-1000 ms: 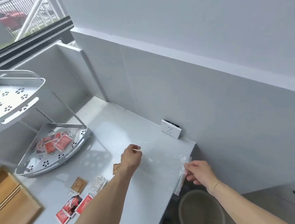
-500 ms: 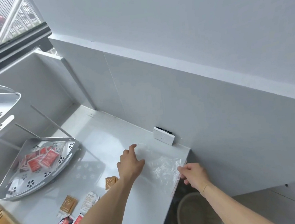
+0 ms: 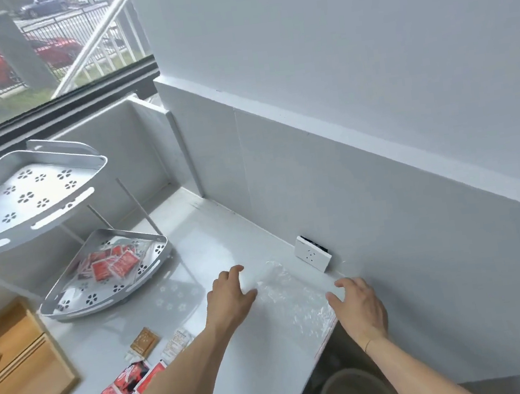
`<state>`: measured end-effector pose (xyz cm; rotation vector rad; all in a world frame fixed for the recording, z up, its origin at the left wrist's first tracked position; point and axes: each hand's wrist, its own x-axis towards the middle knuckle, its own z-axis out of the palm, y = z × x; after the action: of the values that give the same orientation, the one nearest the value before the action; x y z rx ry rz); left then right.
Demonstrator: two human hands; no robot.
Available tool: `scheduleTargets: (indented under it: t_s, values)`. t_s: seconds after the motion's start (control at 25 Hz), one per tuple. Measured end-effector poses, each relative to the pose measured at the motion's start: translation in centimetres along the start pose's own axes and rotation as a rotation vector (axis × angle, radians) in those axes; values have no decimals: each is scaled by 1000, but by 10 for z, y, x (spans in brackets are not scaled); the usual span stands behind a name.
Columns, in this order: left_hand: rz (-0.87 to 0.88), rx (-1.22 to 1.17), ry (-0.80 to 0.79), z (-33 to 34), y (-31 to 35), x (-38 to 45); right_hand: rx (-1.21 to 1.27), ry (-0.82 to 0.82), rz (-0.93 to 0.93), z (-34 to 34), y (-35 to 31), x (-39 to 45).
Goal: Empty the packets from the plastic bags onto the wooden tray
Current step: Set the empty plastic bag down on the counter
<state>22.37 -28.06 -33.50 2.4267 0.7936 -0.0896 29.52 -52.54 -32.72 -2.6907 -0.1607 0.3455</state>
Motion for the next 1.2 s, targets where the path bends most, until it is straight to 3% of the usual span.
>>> scheduleTargets:
  t_s: [0.24, 0.52, 0.76, 0.96, 1.2]
  values:
    - [-168, -130, 106, -39, -56, -50, -152, -194, -460, 18, -66, 8]
    - [-325, -140, 239, -87, -126, -116, -261, -374, -797, 57, -165, -12]
    - [-491, -134, 276, -117, -168, -145, -438, -408, -1019, 90, -225, -32]
    - [-485, -53, 276, -128, -184, -128, -619, -358, -1153, 103, -262, -17]
    - [-441, 170, 141, -148, -195, -68, -702, -311, -1172, 110, -305, 20]
